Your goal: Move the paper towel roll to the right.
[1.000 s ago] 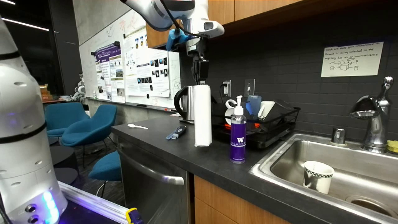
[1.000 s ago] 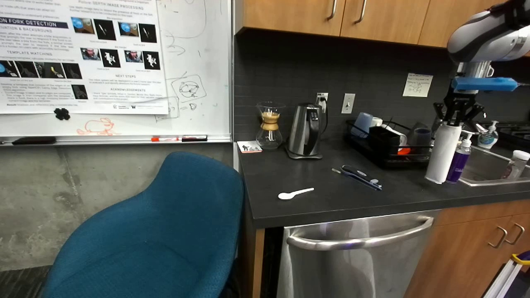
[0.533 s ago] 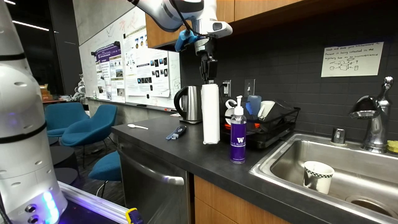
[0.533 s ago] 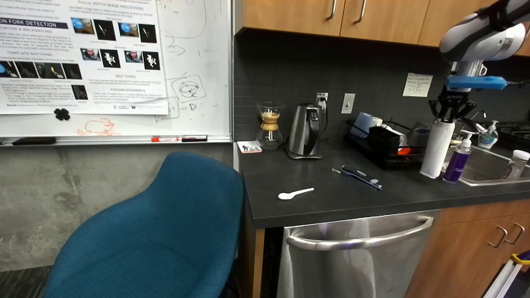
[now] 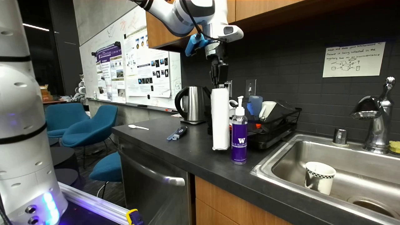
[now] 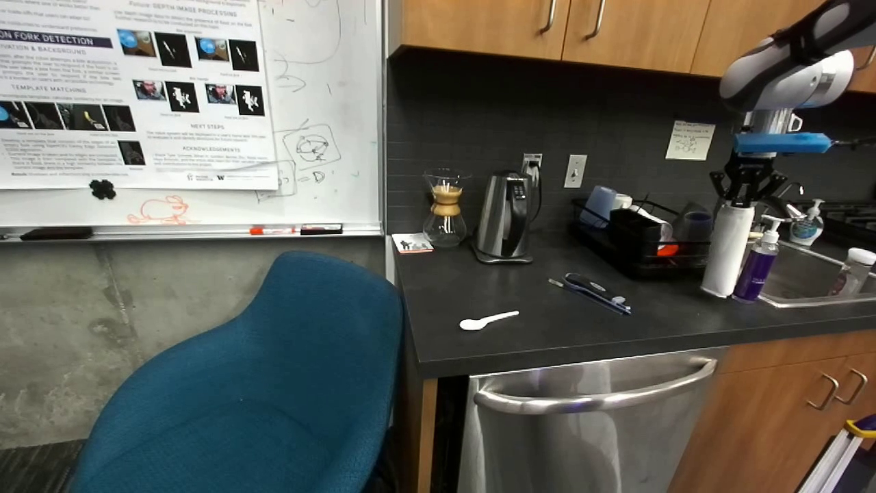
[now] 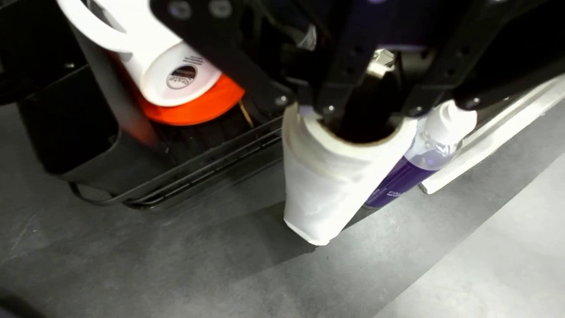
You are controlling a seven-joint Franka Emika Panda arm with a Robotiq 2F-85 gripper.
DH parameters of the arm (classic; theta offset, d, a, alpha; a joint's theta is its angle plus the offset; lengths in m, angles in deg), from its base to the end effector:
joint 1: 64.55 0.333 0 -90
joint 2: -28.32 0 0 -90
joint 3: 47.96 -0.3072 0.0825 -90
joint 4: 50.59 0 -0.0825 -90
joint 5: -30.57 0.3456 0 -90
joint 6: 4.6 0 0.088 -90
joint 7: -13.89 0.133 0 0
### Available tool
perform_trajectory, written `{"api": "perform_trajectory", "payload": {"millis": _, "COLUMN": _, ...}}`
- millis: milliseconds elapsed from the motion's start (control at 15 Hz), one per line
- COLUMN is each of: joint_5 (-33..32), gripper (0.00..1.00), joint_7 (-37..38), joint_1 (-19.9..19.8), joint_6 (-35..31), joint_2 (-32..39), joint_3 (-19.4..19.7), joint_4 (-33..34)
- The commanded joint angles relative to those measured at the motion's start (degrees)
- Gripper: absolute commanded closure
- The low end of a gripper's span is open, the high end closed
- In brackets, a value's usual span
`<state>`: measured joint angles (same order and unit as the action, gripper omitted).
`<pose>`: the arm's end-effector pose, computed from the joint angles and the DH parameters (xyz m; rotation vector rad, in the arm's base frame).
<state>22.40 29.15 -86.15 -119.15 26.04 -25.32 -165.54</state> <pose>0.3586 -0.3684 0.4551 2.6661 -1.4239 0.0005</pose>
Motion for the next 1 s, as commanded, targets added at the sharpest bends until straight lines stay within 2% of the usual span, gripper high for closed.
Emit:
{"api": "perform_trajectory", "payload": {"millis": 0, "joint_5": 0.91, "gripper": 0.49, "joint_7": -0.85, "joint_1": -0.81, "joint_6": 0.89, "joint_2": 2.56, "joint_3": 0.48, "joint_4": 2.79}}
{"api": "perform_trajectory", "payload": {"millis": 200, "joint_5": 1.34, "gripper": 0.49, "joint_7": -0.76, "joint_1": -0.86, "joint_6": 1.15, "joint_2": 3.53, "joint_3": 0.6, "joint_4": 3.79}}
{"api": "perform_trajectory", "payload": {"millis": 333, "joint_5": 1.72, "gripper": 0.94, "joint_7": -0.7, "joint_1": -0.88, "joint_6": 1.17, "joint_2": 4.13, "joint_3": 0.6, "joint_4": 4.38}}
{"api": "perform_trajectory", "payload": {"millis": 533, "joint_5": 1.89, "gripper": 1.0, "joint_7": -0.54, "joint_1": -0.92, "joint_6": 1.31, "joint_2": 4.63, "joint_3": 0.64, "joint_4": 5.01}}
{"api": "perform_trajectory", "payload": {"millis": 933, "joint_5": 1.54, "gripper": 1.0, "joint_7": -0.21, "joint_1": -0.79, "joint_6": 1.69, "joint_2": 3.72, "joint_3": 0.57, "joint_4": 5.07}}
